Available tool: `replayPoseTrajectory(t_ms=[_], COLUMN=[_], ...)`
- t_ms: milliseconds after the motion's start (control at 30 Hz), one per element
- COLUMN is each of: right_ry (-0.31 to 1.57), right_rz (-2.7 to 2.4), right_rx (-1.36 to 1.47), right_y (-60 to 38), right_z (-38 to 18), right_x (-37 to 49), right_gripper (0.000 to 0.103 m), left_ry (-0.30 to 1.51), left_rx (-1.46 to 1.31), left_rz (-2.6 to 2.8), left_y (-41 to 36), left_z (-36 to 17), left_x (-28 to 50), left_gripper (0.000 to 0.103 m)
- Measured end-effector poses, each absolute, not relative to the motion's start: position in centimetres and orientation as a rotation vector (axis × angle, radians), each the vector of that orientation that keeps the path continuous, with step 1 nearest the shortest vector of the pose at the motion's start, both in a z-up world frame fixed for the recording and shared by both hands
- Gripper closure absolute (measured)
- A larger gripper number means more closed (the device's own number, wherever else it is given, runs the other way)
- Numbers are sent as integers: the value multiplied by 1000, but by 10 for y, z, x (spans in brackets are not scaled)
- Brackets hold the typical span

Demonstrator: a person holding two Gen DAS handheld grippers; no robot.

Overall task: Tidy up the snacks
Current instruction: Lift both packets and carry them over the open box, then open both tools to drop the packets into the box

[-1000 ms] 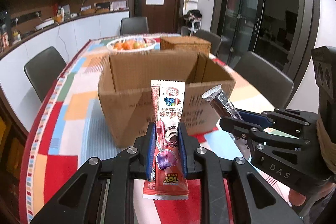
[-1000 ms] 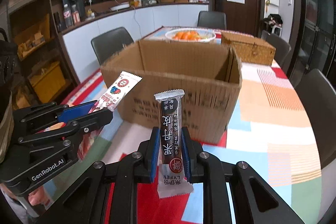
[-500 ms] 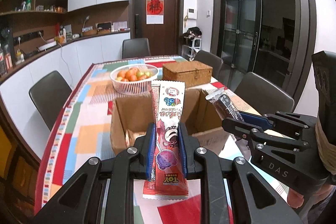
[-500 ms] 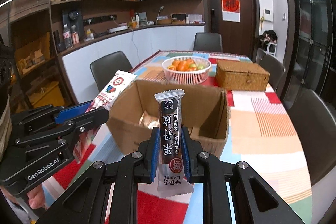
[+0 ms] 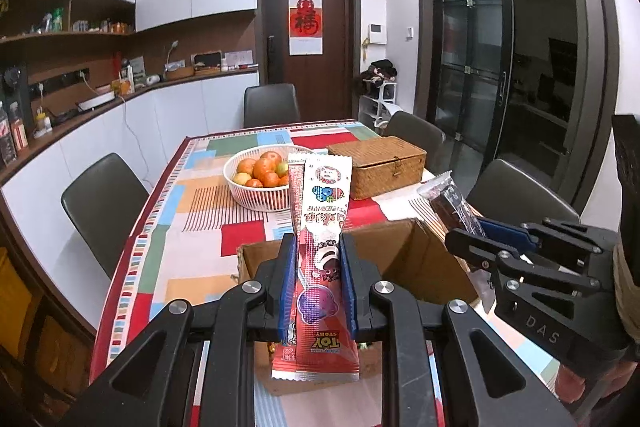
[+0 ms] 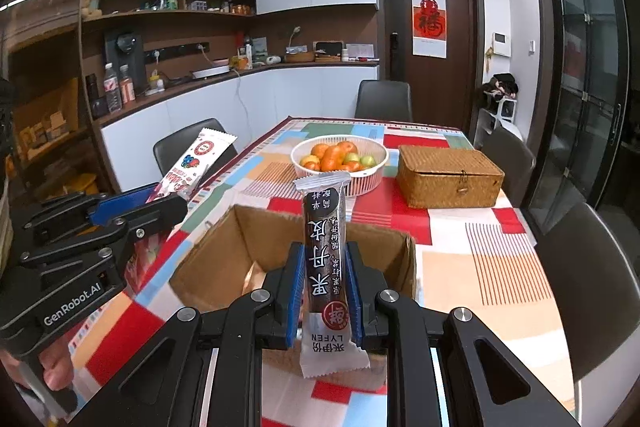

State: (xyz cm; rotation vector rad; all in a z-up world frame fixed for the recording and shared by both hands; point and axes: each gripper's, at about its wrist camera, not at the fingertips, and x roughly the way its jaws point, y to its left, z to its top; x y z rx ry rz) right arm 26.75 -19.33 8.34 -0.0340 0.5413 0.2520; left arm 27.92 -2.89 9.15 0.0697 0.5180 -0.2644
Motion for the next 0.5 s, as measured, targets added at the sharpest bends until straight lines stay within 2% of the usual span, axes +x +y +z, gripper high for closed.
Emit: replayPoseTrajectory(t_ms=[500], right_ry=[627], right_rz=[243], right_rx=[-24], right_y=[-194], right_z=[62], right_x=[315], right_gripper=[82], left_ry=[638], left_rx=[52], left_rz=[-265], left_y=[-32], left_z=[58], left_x=[328], left_gripper=[81])
